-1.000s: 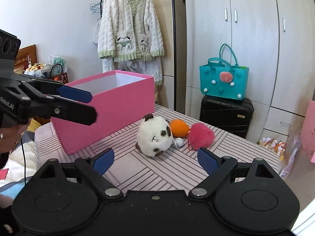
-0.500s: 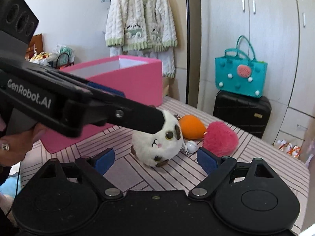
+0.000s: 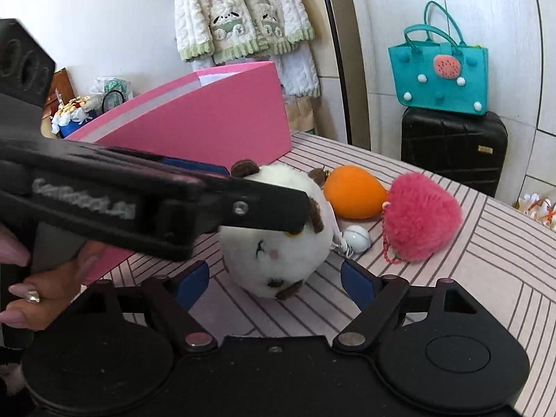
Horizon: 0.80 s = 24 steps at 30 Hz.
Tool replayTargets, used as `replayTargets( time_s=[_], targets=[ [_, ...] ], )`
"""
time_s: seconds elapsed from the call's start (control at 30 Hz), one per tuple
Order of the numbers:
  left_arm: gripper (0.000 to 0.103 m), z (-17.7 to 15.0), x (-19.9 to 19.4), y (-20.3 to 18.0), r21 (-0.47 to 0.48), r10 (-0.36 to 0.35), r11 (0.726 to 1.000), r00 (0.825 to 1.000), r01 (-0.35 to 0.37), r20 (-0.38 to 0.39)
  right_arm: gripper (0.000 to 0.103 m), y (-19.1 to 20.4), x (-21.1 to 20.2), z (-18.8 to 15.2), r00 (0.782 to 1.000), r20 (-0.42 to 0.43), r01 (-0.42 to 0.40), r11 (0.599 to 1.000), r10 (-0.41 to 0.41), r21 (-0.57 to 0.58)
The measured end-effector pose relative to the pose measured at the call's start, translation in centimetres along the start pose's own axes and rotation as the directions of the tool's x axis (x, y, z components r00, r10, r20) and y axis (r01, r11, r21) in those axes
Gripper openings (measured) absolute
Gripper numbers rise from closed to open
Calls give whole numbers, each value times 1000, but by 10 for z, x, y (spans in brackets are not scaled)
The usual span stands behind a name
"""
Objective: Organize soft objects
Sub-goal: 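Close the left tool on the white-and-brown panda plush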
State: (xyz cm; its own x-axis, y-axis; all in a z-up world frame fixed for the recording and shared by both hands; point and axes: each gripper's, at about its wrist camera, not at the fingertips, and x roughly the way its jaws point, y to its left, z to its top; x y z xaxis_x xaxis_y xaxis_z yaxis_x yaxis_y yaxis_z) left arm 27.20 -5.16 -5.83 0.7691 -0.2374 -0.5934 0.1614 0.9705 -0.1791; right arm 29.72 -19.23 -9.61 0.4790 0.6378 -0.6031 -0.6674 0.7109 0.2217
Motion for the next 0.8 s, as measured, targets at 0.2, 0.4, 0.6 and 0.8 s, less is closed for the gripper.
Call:
replayTargets(
  time_s=[0.2, 0.4, 0.6, 0.8],
  targets=[
    [84, -4, 5, 6, -28, -19, 999, 999, 18, -35, 67, -1, 0, -2, 1000, 24, -4, 1000, 4, 24],
    [66, -6, 4, 8, -35, -54, 998, 998, 53, -19, 61, -3, 0, 1, 999, 48, -2, 1000, 1, 30],
    [62, -10, 0, 2, -15, -62, 998, 998, 62, -21, 59, 2, -1, 2, 999, 35, 21, 999, -23, 35],
    [60, -10, -9, 1, -36, -78, 996, 996, 77, -43, 59, 13, -11, -1, 999, 13, 32, 998, -33, 53]
  ],
)
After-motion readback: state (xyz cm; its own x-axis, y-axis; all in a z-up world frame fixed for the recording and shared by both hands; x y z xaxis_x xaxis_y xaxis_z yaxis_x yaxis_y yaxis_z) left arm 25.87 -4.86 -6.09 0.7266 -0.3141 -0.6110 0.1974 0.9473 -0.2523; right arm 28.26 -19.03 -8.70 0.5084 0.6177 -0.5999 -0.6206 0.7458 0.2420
